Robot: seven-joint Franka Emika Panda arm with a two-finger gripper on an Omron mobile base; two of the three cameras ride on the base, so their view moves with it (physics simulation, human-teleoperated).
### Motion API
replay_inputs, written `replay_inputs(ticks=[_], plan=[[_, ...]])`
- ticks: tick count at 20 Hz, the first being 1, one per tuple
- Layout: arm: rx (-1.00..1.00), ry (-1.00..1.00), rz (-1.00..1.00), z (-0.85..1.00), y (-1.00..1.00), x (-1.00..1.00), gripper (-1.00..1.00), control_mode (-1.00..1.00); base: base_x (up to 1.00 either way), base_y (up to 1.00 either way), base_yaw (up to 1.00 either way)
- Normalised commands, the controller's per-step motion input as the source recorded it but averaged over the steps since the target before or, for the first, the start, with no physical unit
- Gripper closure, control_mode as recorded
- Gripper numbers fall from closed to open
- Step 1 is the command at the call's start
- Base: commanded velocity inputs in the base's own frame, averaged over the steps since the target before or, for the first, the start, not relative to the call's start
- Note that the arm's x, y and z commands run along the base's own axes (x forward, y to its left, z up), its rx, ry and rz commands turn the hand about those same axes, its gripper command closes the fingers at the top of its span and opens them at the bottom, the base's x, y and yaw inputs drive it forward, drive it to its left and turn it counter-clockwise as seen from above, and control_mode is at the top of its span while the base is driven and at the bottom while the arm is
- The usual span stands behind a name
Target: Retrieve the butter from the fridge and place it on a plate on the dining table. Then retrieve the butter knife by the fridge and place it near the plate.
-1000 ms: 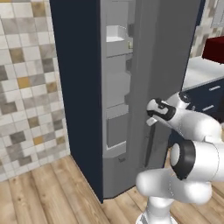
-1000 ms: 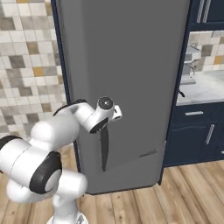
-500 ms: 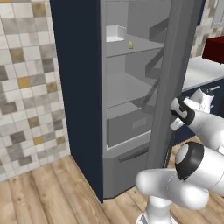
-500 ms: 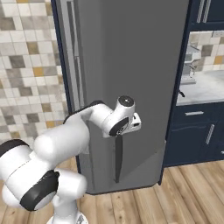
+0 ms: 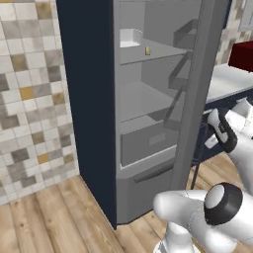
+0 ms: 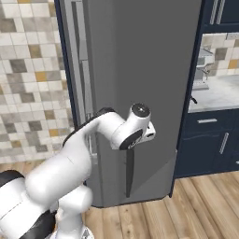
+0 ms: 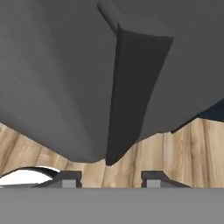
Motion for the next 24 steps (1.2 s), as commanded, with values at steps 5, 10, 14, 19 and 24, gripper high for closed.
replay_inputs(ticks=[5,10,14,19,24], plan=[[-0.57,0.07,-0.05,0.69,0.80,-0.67,-1.00,-1.00,0.00,0.00,0.00],[-0.60,0.19,-0.20,0.56,0.87,-0.07,-1.00,-1.00,0.00,0.00,0.00],[-0.54,0.22,-0.16,0.53,0.98,0.01,-1.00,-1.00,0.00,0.00,0.00],[-0.35,0.28,-0.08,0.18,0.66,0.41,-1.00,-1.00,0.00,0.00,0.00],[-0.10,0.44,0.00,0.13,0.09,0.77,-1.00,-1.00,0.00,0.00,0.00]])
